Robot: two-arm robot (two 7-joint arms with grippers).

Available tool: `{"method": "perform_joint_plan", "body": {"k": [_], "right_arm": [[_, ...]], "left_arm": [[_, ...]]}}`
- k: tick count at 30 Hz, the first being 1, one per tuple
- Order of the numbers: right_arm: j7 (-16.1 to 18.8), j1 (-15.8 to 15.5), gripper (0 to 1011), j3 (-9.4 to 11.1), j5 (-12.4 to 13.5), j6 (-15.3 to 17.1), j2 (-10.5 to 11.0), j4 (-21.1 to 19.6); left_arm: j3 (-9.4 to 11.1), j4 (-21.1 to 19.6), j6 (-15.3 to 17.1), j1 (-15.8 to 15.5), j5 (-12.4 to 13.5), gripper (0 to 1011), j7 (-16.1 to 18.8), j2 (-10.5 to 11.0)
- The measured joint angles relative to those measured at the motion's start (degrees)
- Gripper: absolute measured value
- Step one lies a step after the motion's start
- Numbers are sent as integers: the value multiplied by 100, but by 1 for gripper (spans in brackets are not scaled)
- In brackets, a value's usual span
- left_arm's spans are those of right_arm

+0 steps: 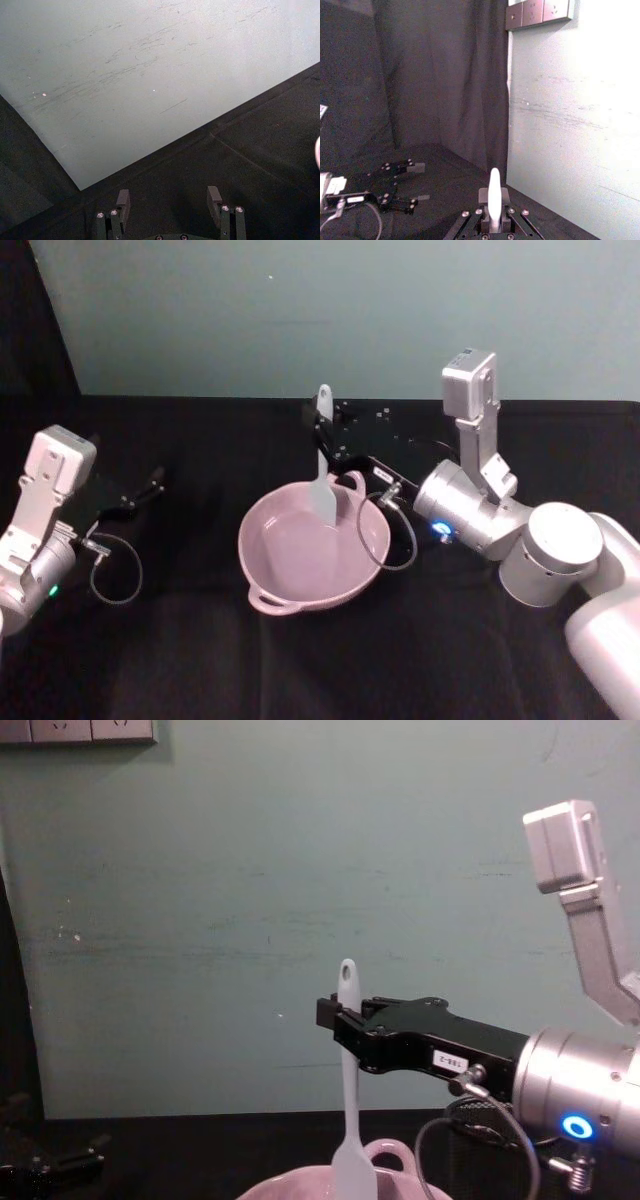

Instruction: Use the one hand to pick up the spoon and stir the clear water in the bowl.

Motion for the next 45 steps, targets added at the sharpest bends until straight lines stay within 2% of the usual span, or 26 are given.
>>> {"method": "perform_joint_plan", "body": {"k": [8, 17, 24, 30, 37, 45], "right_arm": [[241, -261, 116, 29, 133, 351, 285, -492], [390, -395, 116, -110, 340, 599, 346, -711], [350, -325, 116, -258, 346, 567, 192, -565], [174, -132, 116, -312, 220, 346, -87, -144], [-62, 59, 116, -203, 68, 156, -325, 296], [-177, 133, 116, -13, -45, 77, -355, 454]], "left_arm": [[0, 0, 0, 0, 0, 1011, 0, 0], [0, 0, 0, 0, 0, 1011, 0, 0], [0, 0, 0, 0, 0, 1011, 0, 0], [0, 0, 0, 0, 0, 1011, 0, 0], [0, 0, 0, 0, 0, 1011, 0, 0], [0, 0, 0, 0, 0, 1011, 0, 0]]}}
